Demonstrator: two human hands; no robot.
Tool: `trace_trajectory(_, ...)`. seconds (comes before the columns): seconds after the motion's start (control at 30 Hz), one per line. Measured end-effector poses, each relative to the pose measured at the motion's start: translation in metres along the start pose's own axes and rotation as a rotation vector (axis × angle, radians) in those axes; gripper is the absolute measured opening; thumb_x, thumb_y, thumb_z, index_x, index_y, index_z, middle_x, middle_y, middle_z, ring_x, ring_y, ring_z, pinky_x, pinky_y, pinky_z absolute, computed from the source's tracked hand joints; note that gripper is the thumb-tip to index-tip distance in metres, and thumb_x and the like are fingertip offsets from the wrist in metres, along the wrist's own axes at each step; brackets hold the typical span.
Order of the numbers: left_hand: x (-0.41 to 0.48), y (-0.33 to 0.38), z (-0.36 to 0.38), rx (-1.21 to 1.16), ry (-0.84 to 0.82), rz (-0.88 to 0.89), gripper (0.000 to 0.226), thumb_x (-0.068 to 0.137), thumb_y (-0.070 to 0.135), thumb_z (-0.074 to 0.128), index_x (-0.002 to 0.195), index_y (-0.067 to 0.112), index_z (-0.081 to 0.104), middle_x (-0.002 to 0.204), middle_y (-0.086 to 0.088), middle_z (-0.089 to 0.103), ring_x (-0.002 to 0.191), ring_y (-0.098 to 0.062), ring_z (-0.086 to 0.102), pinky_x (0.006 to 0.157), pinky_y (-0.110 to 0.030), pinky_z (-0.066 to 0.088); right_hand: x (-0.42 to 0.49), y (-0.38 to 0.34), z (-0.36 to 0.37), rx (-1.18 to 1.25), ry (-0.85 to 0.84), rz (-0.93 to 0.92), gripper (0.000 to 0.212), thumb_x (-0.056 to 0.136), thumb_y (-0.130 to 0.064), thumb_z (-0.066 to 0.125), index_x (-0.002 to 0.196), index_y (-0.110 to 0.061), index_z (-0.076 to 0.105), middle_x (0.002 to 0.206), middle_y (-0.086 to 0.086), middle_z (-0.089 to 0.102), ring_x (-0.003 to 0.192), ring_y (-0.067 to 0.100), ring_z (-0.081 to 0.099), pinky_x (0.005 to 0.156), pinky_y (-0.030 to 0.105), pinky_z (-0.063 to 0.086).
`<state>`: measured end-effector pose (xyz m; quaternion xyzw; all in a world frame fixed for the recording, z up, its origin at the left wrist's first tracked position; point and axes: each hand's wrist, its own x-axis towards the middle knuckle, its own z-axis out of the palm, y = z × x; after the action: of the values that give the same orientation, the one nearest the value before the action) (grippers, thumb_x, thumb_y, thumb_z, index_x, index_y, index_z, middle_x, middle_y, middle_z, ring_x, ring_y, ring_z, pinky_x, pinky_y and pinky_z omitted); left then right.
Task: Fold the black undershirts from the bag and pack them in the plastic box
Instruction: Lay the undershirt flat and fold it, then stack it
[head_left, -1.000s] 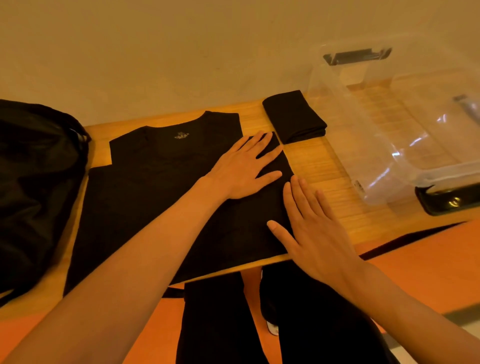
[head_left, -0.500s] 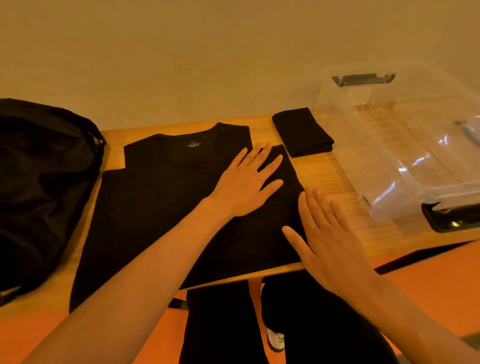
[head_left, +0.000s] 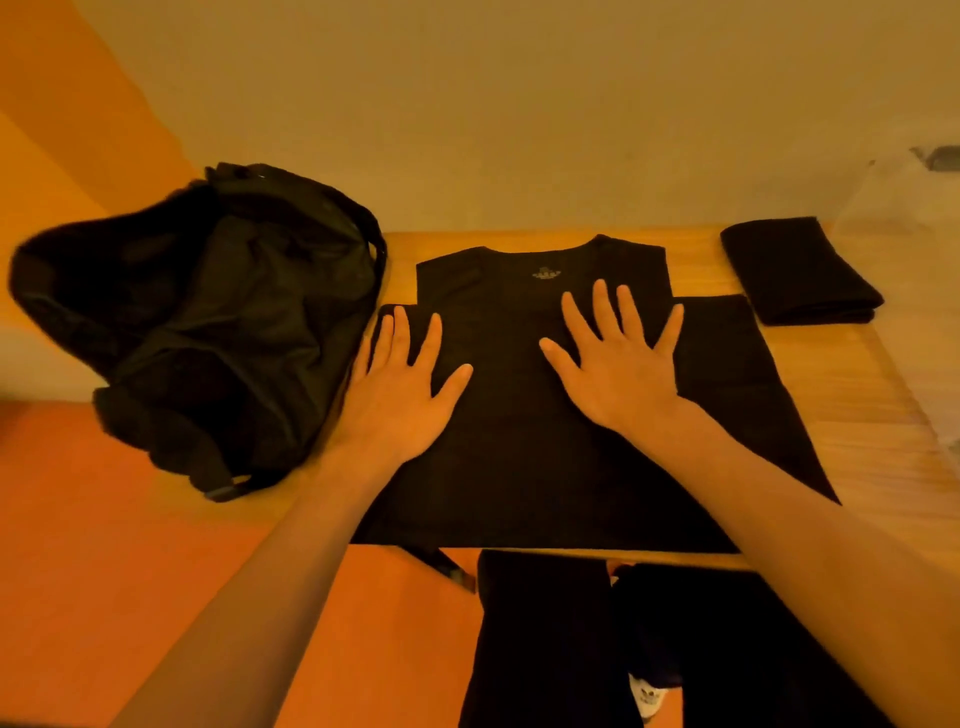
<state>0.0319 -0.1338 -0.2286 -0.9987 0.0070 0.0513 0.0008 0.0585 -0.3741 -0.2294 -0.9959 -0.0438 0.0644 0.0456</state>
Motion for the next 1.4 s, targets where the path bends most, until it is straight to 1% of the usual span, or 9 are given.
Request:
trace_trajectory(0.3,0.002,0.0,-0.005,-0.002,-0.038,-0.01,0.085,0.091,0.079,0.007,0.161,0.033,-0.009,0.167,-0.018,-0.017,0.155,-0.029,-0.017,0.126,-0.043,-0.005,-0.004,0.062,-0.012,-0.017,0.052,-0.021,0.074,0.093,-0.07,-0.003,0.159,-0.036,-0.007,0.169,0.006,-0.01,0.153,0.022,-0.016,0.124,0.042,-0.007)
trace_trajectory(0.4,0.006,0.009,-0.01,-0.002,0.048,0.019,0.084,0.091,0.078,0.006,0.161,0.032,-0.005,0.168,-0.015,-0.013,0.155,-0.028,-0.014,0.126,-0.042,-0.005,-0.005,0.075,-0.019,-0.013,0.09,0.047,0.073,0.093,-0.069,-0.004,0.158,-0.037,-0.009,0.168,0.006,-0.011,0.154,0.021,-0.015,0.124,0.041,-0.007)
trace_trajectory(0.6,0.014,0.019,-0.01,-0.095,0.012,0.002,0.087,0.09,0.081,0.014,0.162,0.033,0.002,0.17,-0.011,-0.005,0.156,-0.031,-0.006,0.127,-0.046,0.003,0.003,0.086,-0.017,-0.002,-0.046,0.068,0.075,0.093,-0.071,0.002,0.159,-0.037,-0.006,0.169,0.006,-0.009,0.154,0.02,-0.014,0.123,0.042,-0.004)
trace_trajectory(0.77,0.044,0.01,-0.039,-0.498,0.192,-0.015,0.07,0.097,0.061,0.05,0.155,0.025,0.036,0.161,-0.002,0.031,0.147,-0.025,0.033,0.119,-0.048,0.033,0.025,0.075,-0.044,0.098,0.138,0.068,0.064,0.101,-0.053,0.046,0.156,-0.024,0.032,0.158,0.011,0.035,0.146,0.03,0.033,0.115,0.05,0.036)
trace_trajectory(0.93,0.107,0.011,-0.052,-0.47,0.075,0.052,0.051,0.104,0.04,0.051,0.149,0.015,0.047,0.154,-0.007,0.043,0.141,-0.026,0.041,0.114,-0.036,0.033,0.096,0.077,-0.066,0.381,0.121,0.112,0.028,0.097,-0.041,0.063,0.118,-0.023,0.059,0.127,0.009,0.058,0.11,0.025,0.059,0.093,0.045,0.054)
trace_trajectory(1.0,0.132,0.008,-0.053,-0.499,0.045,0.025,0.047,0.103,0.037,0.056,0.143,0.013,0.052,0.148,-0.009,0.048,0.136,-0.027,0.047,0.11,-0.035,0.036,0.119,0.08,-0.067,0.413,0.084,0.129,0.027,0.092,-0.042,0.07,0.105,-0.024,0.056,0.118,0.006,0.06,0.103,0.023,0.059,0.086,0.042,0.055)
trace_trajectory(1.13,0.168,0.002,-0.06,-0.583,-0.088,-0.063,0.045,0.086,0.033,0.08,0.123,0.016,0.062,0.125,-0.005,0.058,0.115,-0.024,0.058,0.093,-0.035,0.049,0.145,0.085,-0.072,0.528,-0.079,0.176,0.036,0.087,-0.037,0.076,0.107,-0.018,0.054,0.108,0.002,0.055,0.104,0.019,0.052,0.083,0.035,0.043)
trace_trajectory(1.27,0.184,0.005,-0.068,-0.65,-0.218,-0.114,0.03,0.084,0.02,0.082,0.107,0.014,0.064,0.101,0.002,0.057,0.104,-0.019,0.053,0.081,-0.03,0.043,0.158,0.089,-0.078,0.516,-0.229,0.17,0.025,0.089,-0.031,0.075,0.101,-0.013,0.063,0.104,0.002,0.057,0.104,0.021,0.051,0.081,0.033,0.038)
trace_trajectory(1.4,0.187,0.006,-0.072,-0.666,-0.245,-0.11,0.017,0.085,0.019,0.081,0.09,0.017,0.065,0.093,0.002,0.058,0.092,-0.016,0.053,0.066,-0.024,0.039,0.158,0.09,-0.079,0.56,-0.233,0.124,0.018,0.089,-0.027,0.075,0.096,-0.01,0.073,0.098,0.003,0.064,0.099,0.019,0.056,0.069,0.026,0.041)
